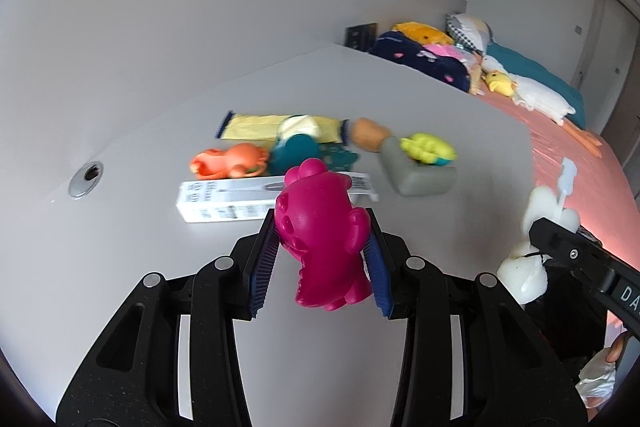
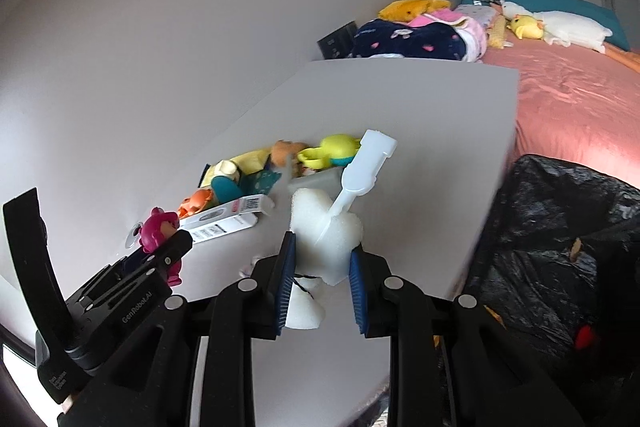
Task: Collect trash
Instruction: 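Carry the pink dinosaur and white plush over the bin and release both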
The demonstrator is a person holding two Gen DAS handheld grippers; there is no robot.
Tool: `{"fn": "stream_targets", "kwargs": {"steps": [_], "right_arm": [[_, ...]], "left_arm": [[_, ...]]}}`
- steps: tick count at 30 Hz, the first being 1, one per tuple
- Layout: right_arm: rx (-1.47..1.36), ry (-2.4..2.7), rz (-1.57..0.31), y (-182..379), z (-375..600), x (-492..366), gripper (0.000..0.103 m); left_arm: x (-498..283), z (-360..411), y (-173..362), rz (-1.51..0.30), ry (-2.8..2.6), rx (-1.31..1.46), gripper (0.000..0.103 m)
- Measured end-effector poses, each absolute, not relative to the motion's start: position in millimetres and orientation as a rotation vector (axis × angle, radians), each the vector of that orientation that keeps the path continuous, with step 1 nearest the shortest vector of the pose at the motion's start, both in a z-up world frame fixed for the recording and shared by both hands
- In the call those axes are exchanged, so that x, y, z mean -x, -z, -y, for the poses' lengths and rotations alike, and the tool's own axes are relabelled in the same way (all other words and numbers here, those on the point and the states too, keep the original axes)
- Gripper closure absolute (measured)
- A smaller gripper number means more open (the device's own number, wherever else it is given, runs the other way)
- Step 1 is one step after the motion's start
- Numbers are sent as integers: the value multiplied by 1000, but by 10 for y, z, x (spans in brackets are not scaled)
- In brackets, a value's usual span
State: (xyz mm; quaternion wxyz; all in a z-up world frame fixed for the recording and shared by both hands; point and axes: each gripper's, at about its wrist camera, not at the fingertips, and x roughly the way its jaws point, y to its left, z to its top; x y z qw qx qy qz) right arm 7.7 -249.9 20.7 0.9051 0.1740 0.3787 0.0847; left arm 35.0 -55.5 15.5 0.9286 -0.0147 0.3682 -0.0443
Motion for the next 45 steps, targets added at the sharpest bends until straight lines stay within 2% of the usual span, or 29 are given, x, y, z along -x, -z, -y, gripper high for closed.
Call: {"fn": "stream_targets", "kwargs": {"steps": [24,45], "right_arm": [[-471,65,-723,-127,4055,700,74],[-507,266,-692,-58,4824,1175,74]], "left_arm": [[-52,2200,-49,-796,366,-96,62],[198,3051,117,-835,548,-187,62]]}}
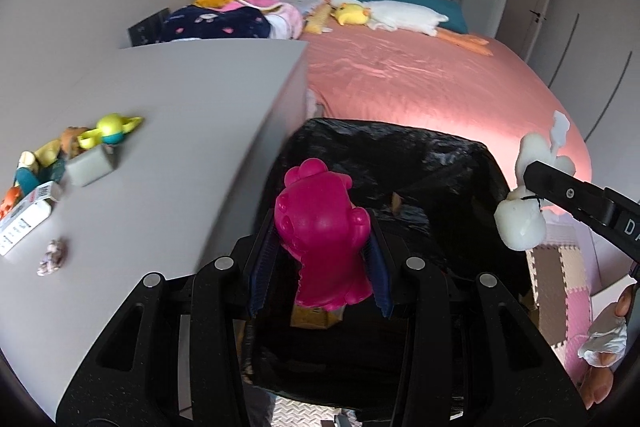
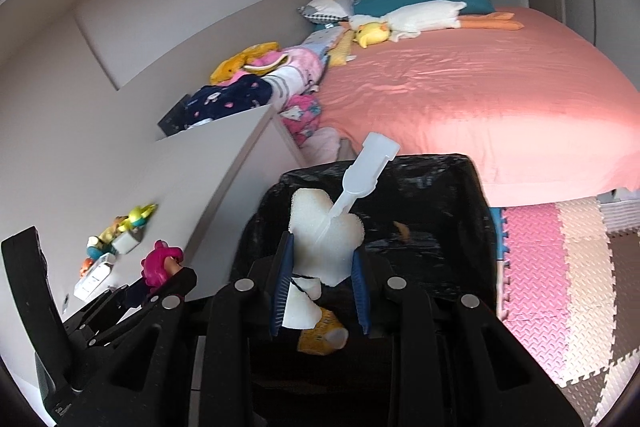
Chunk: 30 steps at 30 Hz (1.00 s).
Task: Collect trash
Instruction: 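Carry the pink dinosaur and white plush over the bin and release both, then move the left tool back to the table and grasp the lavender cloth ball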
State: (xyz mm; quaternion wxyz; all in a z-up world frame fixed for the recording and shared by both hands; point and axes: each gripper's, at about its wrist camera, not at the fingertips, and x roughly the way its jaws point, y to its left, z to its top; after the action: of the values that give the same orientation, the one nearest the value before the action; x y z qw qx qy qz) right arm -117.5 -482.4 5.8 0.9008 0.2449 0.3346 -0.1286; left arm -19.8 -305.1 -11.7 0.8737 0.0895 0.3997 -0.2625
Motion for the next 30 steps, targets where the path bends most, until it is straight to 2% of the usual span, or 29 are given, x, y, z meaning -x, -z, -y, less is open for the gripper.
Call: {"fn": "stream_targets", "kwargs": {"steps": [11,12,13,14,15,16,17,30], "right_arm": [[-500,345,-712,8,4992,1268,73],[-497,346,-717,12,4998,1260,72],[-488,346,-722,13,4993,1245,62],[-475,359,-725,10,4985,1233,54],[-462,388,-715,-4,4981,1236,36],[-455,409,-702,-18,4973,1239,27],[-451,430,-683,-36,4968,1255,25],[-476,406,-673,-49,4955,1224,24]], "left_arm": [[275,3325,227,-864,624,-239,62],[270,3326,234,-867,631,-235,62],[267,3331,240,-870,637,-232,62],[254,3337,249,-878,644,-233,50],[238,3338,253,-883,639,-234,25],[218,3320,248,-877,616,-224,14],[209,3297,243,-868,602,-217,7],[157,3159,232,-869,562,-241,7]]}}
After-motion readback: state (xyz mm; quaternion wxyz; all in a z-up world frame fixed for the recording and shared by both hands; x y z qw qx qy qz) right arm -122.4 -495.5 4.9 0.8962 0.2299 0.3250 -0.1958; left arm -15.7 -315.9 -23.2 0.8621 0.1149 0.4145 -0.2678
